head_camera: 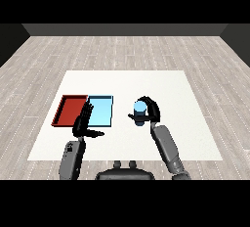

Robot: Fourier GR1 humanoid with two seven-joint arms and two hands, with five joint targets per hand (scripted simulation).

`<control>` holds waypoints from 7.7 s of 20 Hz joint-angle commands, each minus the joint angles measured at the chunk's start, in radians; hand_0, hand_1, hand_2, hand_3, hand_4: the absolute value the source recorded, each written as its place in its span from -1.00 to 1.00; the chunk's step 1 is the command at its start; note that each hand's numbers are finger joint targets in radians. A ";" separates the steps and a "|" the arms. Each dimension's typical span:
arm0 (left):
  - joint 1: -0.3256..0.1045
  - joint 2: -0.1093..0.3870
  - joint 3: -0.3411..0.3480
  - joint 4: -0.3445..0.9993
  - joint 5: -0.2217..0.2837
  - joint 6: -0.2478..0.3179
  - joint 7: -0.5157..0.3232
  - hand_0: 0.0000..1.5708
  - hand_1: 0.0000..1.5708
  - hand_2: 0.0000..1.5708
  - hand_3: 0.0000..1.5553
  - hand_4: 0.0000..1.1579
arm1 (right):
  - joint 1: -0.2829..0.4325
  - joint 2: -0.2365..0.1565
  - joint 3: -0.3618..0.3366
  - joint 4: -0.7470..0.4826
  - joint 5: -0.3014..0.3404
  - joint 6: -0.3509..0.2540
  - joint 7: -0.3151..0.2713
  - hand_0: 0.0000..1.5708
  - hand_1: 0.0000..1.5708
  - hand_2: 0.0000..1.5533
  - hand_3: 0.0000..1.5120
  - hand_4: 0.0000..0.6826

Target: Pick the blue can and put it in the blue box

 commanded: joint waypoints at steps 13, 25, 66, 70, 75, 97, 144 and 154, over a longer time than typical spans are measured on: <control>-0.073 -0.014 -0.235 0.047 0.075 0.150 0.113 -1.00 -1.00 -1.00 -1.00 -1.00 | -0.117 0.001 -0.016 0.117 -0.052 0.018 -0.031 0.85 0.85 0.88 0.89 0.80; -0.236 -0.014 -0.336 0.209 0.057 0.303 0.104 -1.00 -1.00 -1.00 -1.00 -1.00 | -0.078 0.002 0.071 0.107 -0.040 0.042 -0.097 0.81 0.81 0.87 0.88 0.83; -0.415 -0.014 -0.507 0.388 0.158 0.522 0.086 -1.00 -1.00 -1.00 -1.00 -0.71 | -0.157 0.001 0.344 0.077 -0.132 -0.144 -0.056 0.93 0.93 0.90 0.87 0.60; -0.492 -0.014 -0.553 0.496 0.138 0.596 0.077 -1.00 -1.00 -1.00 -1.00 -1.00 | -0.145 0.001 0.389 0.065 -0.180 -0.175 -0.081 0.89 0.89 0.88 0.86 0.68; -0.468 -0.013 -0.527 0.461 0.040 0.561 0.074 -1.00 -1.00 -1.00 -1.00 -0.64 | -0.180 0.001 0.320 0.099 -0.162 -0.114 -0.067 0.88 0.88 0.88 0.85 0.64; -0.496 -0.014 -0.530 0.538 0.297 0.710 -0.222 1.00 1.00 0.98 0.89 0.80 | -0.131 0.001 0.294 0.036 -0.146 -0.107 0.011 -1.00 -1.00 -1.00 -1.00 -1.00; -0.790 0.144 -0.188 1.439 0.069 0.642 -0.055 1.00 1.00 0.97 0.86 0.67 | 0.130 -0.116 -0.089 -0.087 -0.317 0.131 -0.185 -1.00 -1.00 -1.00 -1.00 -1.00; -0.835 0.166 -0.162 1.571 0.058 0.595 0.052 -1.00 -1.00 -1.00 -1.00 -0.38 | 0.201 -0.174 -0.133 -0.273 -0.394 0.167 -0.074 -1.00 -1.00 -1.00 -1.00 -1.00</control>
